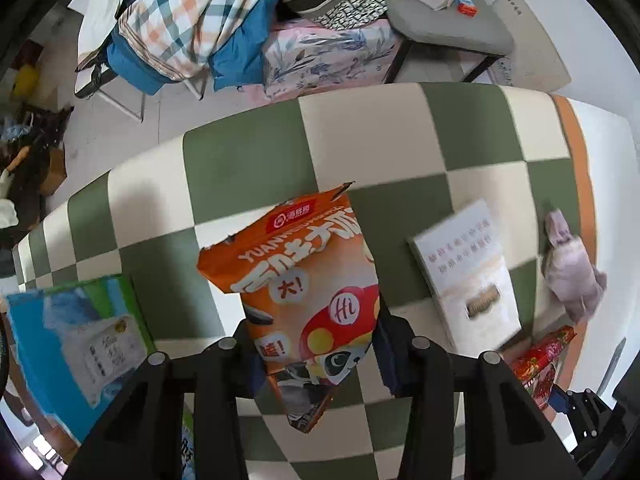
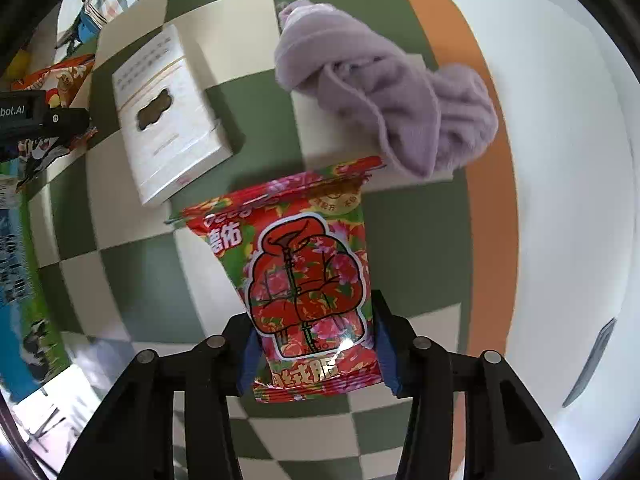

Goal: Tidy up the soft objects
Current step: 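Grasp the orange panda bag with the left tool while the right tool grasps the red-floral bag, then carry both held bags over the cardboard box and lower them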

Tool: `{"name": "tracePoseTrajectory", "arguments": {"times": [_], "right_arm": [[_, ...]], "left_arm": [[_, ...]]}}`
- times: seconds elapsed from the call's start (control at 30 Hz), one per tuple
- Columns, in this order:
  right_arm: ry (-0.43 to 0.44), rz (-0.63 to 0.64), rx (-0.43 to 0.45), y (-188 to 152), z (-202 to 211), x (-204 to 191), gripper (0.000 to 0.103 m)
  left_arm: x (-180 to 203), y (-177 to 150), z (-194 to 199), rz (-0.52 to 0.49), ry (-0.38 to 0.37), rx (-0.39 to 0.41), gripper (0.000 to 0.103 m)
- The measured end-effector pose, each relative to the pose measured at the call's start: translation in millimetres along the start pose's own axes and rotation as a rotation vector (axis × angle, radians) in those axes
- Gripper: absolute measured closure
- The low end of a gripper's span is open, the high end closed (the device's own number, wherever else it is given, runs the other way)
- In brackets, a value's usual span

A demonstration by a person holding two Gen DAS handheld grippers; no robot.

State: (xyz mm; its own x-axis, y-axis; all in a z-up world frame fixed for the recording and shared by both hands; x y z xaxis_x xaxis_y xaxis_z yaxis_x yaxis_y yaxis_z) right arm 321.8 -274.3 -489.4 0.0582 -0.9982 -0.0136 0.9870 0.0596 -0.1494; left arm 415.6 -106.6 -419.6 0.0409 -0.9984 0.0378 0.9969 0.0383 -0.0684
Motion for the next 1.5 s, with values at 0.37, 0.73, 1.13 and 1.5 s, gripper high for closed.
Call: {"name": "tracePoseTrajectory", "arguments": {"times": [0.37, 0.73, 1.13, 1.5], "right_arm": [[0.114, -0.011, 0.132, -67, 74, -32, 0.055], [0.254, 0.169, 0.274, -99, 184, -168, 0.055], [0.439, 0.311, 0.164, -76, 155, -389, 0.055], [0.445, 0.299, 0.065, -40, 82, -470, 0.055]], "left_arm": [[-24, -82, 87, -0.026, -0.181, 0.117, 0.064], [-162, -162, 173, 0.046, -0.197, 0.226, 0.064], [-354, -162, 120, 0.207, -0.033, 0.077, 0.064], [-407, -144, 52, 0.246, -0.096, -0.153, 0.063]]}}
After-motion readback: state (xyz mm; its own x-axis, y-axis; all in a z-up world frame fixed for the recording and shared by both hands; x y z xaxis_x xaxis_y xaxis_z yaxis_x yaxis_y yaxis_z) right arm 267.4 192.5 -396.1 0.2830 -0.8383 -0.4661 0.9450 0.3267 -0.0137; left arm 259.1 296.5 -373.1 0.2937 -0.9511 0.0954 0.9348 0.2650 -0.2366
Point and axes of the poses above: each gripper's, at about its wrist camera, not at the fingertips, and z roughly against the way its jaws point, x to its right, y to its top, the point moved 4 cm from there along -z, roughly the way its jaws point, and after that the axes turned 10 degrees about z, right-handed, at the moved point
